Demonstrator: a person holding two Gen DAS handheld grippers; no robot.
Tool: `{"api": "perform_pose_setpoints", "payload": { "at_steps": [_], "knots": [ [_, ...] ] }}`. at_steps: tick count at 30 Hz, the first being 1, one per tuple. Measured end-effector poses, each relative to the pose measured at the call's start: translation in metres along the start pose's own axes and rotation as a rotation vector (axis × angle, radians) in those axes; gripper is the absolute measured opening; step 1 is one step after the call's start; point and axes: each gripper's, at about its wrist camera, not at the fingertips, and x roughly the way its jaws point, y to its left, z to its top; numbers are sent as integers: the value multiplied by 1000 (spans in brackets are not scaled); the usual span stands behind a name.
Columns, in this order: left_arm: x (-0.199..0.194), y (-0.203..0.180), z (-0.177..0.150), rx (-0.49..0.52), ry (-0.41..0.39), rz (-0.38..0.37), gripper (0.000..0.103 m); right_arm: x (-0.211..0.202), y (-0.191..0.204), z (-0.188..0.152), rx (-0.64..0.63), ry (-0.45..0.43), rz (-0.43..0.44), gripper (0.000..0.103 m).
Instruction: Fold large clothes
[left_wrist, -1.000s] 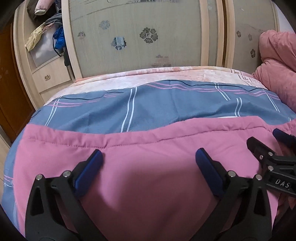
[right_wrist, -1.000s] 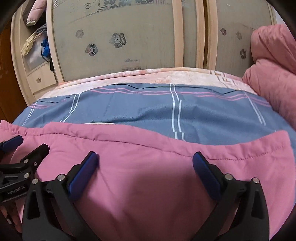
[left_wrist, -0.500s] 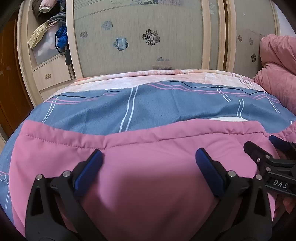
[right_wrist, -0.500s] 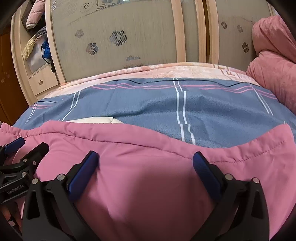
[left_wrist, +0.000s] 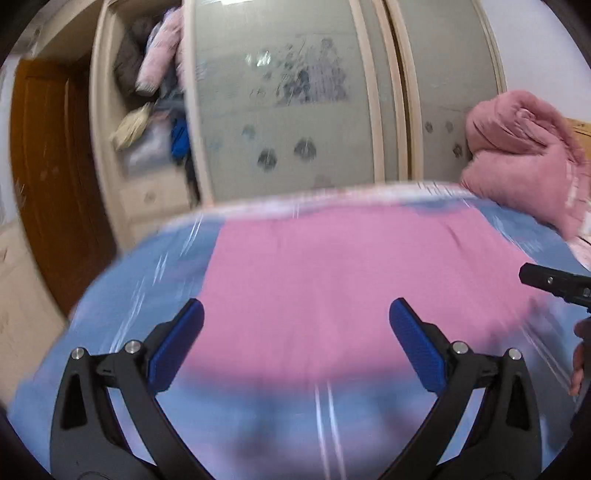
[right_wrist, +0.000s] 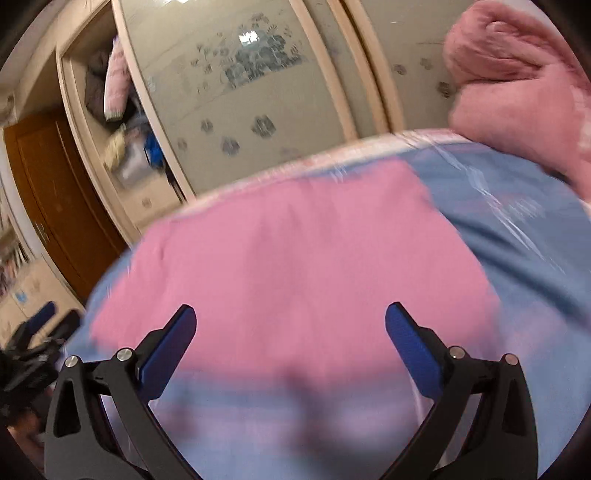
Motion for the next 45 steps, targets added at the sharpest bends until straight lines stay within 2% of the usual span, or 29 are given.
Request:
{"api": "perform_pose_setpoints", "payload": {
  "at_steps": [3, 5, 7, 8, 10, 12, 16, 20, 23, 26, 33, 45],
  "knots": [
    [-67, 15, -69, -120, 155, -16, 101, -72, 8, -75, -57, 83, -70, 102],
    [-97, 25, -108, -222, 291, -49, 101, -99, 15, -105, -90, 110, -109, 102],
    [-115, 25, -124, -224, 341, -46, 101, -119, 26, -126, -130, 155, -147, 102],
    [-126, 20, -125, -183, 355, -31, 101, -127, 33, -131, -153, 181, -144, 102],
    [-140, 14, -117, -125, 330, -5, 101, -143, 42, -131, -178, 174, -130, 102],
    [-157, 8, -96, -101, 290, 44, 101, -164, 53, -121, -182, 131, -146, 102],
    [-195, 9, -51, -154, 196, -11, 101, -206, 77, -90, -199, 38, -147, 102],
    [-226, 0, -11, -145, 112, 3, 101, -247, 95, -64, -246, -78, -169, 102],
    [-240, -4, 2, -157, 73, -2, 101, -264, 99, -52, -239, -114, -164, 102],
    [-250, -10, 5, -143, 51, 5, 101, -270, 99, -49, -244, -130, -173, 102],
    [-245, -8, -2, -146, 81, 4, 101, -274, 101, -52, -250, -118, -175, 102],
    [-245, -5, -6, -125, 86, 23, 101, -274, 105, -57, -255, -107, -176, 102]
  ]
}}
